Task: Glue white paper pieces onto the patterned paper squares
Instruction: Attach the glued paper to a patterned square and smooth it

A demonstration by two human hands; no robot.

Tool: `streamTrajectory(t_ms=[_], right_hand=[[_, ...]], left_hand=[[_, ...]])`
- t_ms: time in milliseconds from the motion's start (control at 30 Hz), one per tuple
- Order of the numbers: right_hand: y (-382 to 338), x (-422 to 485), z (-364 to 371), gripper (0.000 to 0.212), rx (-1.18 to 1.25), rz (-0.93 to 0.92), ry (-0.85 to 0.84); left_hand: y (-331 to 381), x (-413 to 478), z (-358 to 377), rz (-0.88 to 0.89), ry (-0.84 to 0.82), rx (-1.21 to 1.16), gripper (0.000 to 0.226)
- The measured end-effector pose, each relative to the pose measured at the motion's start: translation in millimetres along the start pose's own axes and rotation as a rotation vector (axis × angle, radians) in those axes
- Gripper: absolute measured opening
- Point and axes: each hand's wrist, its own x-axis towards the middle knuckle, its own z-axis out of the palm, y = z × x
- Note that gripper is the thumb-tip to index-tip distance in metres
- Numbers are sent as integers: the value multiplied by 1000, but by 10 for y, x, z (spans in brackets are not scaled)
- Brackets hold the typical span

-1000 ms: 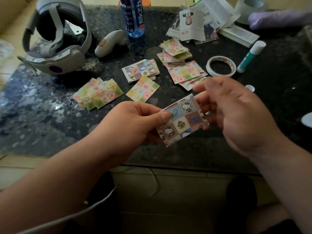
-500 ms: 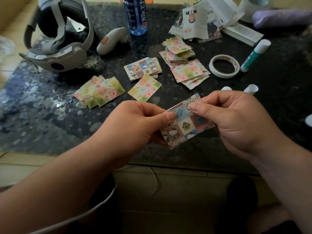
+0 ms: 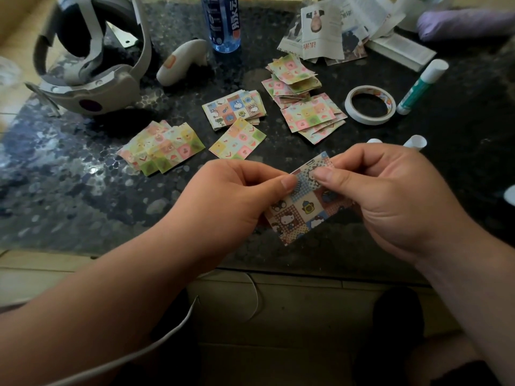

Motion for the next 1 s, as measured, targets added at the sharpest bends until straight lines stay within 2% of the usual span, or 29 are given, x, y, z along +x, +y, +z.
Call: streamTrajectory(t_ms=[333,533,633,800,1000], right_hand=[[-45,1,9,10,103,34,-24],[-18,27,-7,19,87,33,-4],[3,32,-23,15,70,39,-6],[3,31,-25,13,33,30,-6],[-27,26,-83,31,-1,80,-69]], left_hand=[[-43,-32,60,62,72,-26,8],[-43,-8,92,42,35,-61,11],[-10,7,102,4,-25,-54,14],[-28,58,91,-2,9,23,11],[-31,35,88,-35,34,-90,11]])
